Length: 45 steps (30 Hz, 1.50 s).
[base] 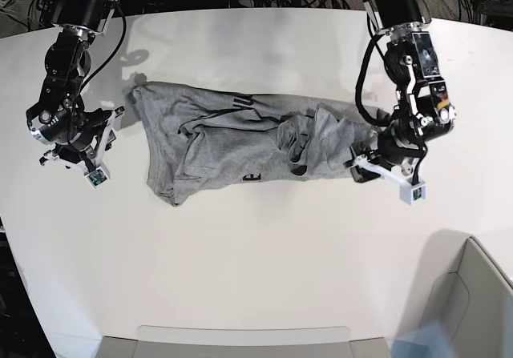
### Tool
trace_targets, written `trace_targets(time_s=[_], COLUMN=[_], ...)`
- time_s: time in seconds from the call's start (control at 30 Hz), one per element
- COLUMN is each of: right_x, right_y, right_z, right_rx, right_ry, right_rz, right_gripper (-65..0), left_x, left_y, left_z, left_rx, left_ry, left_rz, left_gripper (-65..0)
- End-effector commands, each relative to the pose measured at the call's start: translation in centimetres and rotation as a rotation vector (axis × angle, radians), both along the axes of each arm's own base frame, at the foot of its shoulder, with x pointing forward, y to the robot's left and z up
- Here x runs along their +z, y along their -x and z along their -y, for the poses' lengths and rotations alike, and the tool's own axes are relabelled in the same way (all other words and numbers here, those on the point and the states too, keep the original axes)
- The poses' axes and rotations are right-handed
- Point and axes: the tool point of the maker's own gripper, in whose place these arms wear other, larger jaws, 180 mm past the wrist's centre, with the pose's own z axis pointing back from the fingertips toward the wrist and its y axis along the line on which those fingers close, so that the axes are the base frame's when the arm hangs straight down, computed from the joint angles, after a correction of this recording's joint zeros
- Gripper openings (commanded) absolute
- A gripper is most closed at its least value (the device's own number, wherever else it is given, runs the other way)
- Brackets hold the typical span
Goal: Fold the T-shirt properly
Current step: 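Grasp the strip end with the left gripper and fold it toward the right gripper, then grasp the folded bundle with both grippers from its sides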
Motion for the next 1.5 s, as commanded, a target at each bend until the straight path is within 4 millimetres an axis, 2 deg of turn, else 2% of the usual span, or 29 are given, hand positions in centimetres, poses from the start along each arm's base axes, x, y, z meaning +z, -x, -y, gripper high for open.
trace_targets(time_s=[0.0, 0.33, 0.43, 0.5, 0.73, 0.9, 0.97, 1.13, 1.2, 1.27, 1.33, 1.4, 1.47], right_x=[1.3, 2.2, 2.4, 2.6, 2.5, 3.0, 3.4, 5.2, 5.8, 6.1, 6.7, 5.9, 4.0], right_y=[-0.8, -1.5, -1.7, -1.8, -1.9, -2.5, -3.0, -3.9, -3.7, -3.5, -3.2, -2.8, -2.3], right_z=[0.5, 0.4, 0.5, 0.5, 0.2, -0.3, -0.9, -3.6, -4.9, -5.8, -5.6, -4.6, -3.0], right_rx=[0.013, 0.013, 0.012, 0.012, 0.014, 0.016, 0.024, 0.085, 0.115, 0.136, 0.113, 0.04, -0.063], right_ry=[0.023, 0.023, 0.026, 0.026, 0.013, 0.001, -0.025, -0.159, -0.219, -0.289, -0.412, -0.584, -0.742], right_rz=[0.038, 0.064, 0.07, 0.075, 0.077, 0.095, 0.114, 0.184, 0.191, 0.186, 0.202, 0.195, 0.162], right_gripper=[-41.9, -41.8, -41.8, -41.8, -41.8, -41.8, -41.8, -41.5, -41.5, -41.5, -41.5, -41.5, -41.5], left_x=[1.3, -4.9, -6.8, -7.0, -3.7, -3.1, -1.5, 4.6, 5.9, 5.9, 5.6, 4.5, 4.0], left_y=[-1.3, 0.3, 0.6, 0.6, -0.2, -0.2, -0.7, -1.6, -1.6, -1.6, -1.4, -0.6, 0.0], left_z=[1.1, 6.9, 6.9, 7.1, 7.6, 8.8, 8.7, 8.8, 8.7, 8.5, 8.3, 8.1, 8.1], left_rx=[-0.03, -0.19, -0.184, -0.185, -0.2, -0.239, -0.239, -0.252, -0.254, -0.253, -0.254, -0.255, -0.254], left_ry=[0.012, 0.015, 0.009, 0.017, 0.012, 0.014, 0.005, -0.024, -0.03, -0.036, -0.044, -0.047, -0.045], left_rz=[0.058, -0.105, -0.132, -0.134, -0.029, -0.024, 0.03, 0.211, 0.248, 0.25, 0.242, 0.213, 0.199], left_gripper=[-34.4, -34.4, -34.4, -34.4, -34.4, -34.4, -34.4, -34.4, -34.4, -34.4, -34.4, -34.4, -34.4])
